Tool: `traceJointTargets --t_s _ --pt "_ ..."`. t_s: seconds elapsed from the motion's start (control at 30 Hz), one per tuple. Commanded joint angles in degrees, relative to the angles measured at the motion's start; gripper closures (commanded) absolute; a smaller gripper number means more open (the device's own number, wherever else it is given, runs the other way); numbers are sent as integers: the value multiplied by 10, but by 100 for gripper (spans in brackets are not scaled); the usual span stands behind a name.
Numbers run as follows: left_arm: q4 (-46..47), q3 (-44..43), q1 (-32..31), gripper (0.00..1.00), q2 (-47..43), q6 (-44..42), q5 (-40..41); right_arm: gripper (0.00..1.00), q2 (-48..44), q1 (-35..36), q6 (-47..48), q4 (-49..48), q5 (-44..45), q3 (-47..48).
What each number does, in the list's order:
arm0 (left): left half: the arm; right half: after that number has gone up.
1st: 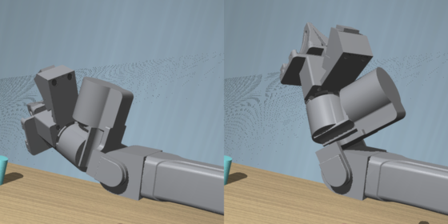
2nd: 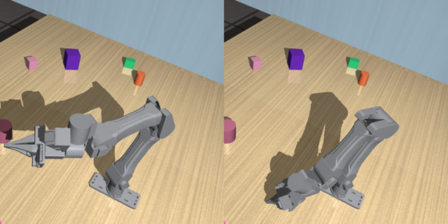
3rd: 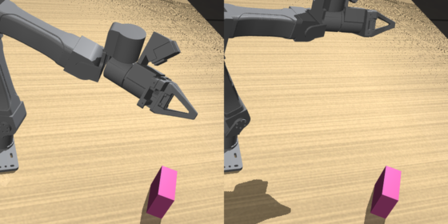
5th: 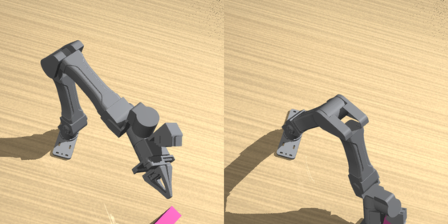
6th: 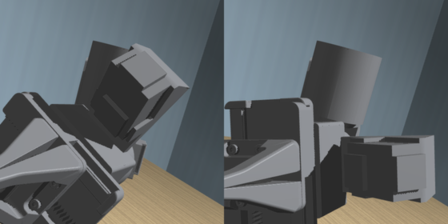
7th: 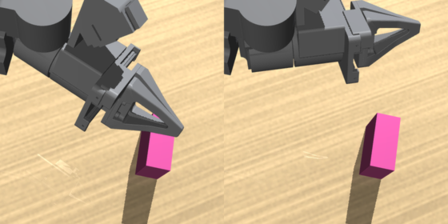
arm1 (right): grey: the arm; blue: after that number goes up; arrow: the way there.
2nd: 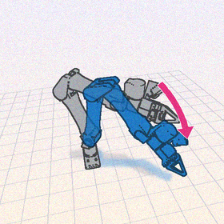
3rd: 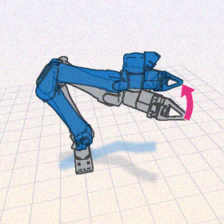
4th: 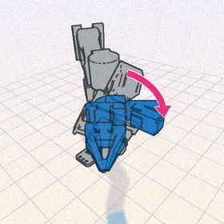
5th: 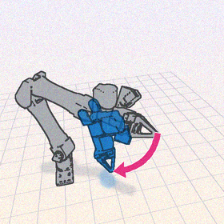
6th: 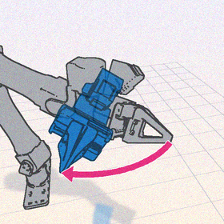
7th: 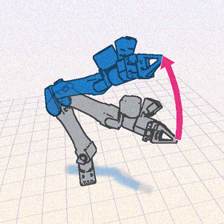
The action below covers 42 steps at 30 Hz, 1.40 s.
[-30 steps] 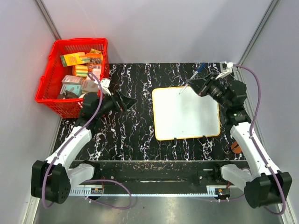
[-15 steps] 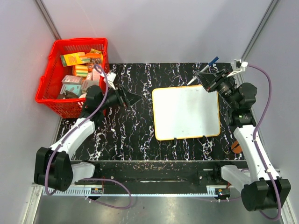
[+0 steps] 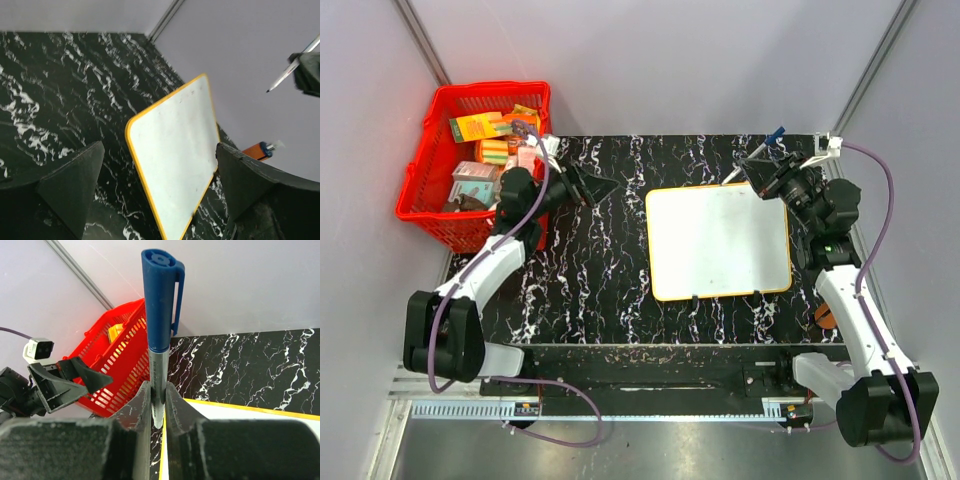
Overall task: Write a sentence on the whiteboard
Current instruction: Move the whiteboard to the center of the board, then pass from the right arm to the left
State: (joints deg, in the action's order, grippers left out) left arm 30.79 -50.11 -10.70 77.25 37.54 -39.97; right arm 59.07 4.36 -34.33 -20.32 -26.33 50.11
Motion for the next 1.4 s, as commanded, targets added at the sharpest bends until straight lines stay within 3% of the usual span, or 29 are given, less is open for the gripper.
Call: traceJointTargets --t_s 0.0,0.13,0.27,0.33,0.5,0.63,0.87,1.07,1.37 --pt "-111 -48 -27 1 -17 -114 43 100 7 0 8 -36 22 -14" --pt "-265 -75 -82 1 -15 -204 157 100 25 0 -20 -70 20 -30" --pt "-306 -76 -153 1 -8 -277 281 100 38 21 -18 -83 26 -54" --pt "-324 -74 -175 1 6 -282 302 100 24 30 -2 -74 44 -74" --pt "-293 -54 -176 1 50 -253 255 100 -55 92 74 -39 128 -117" --pt "-269 -66 -176 1 90 -238 213 100 -106 138 121 -104 169 -169" --pt "-259 -75 -173 1 113 -232 185 100 -101 181 165 -178 177 -215" --pt "-255 -52 -159 1 70 -247 181 100 -98 191 165 -184 176 -221" --pt "-206 -3 -148 1 -45 -284 21 100 -110 192 124 -165 108 -210"
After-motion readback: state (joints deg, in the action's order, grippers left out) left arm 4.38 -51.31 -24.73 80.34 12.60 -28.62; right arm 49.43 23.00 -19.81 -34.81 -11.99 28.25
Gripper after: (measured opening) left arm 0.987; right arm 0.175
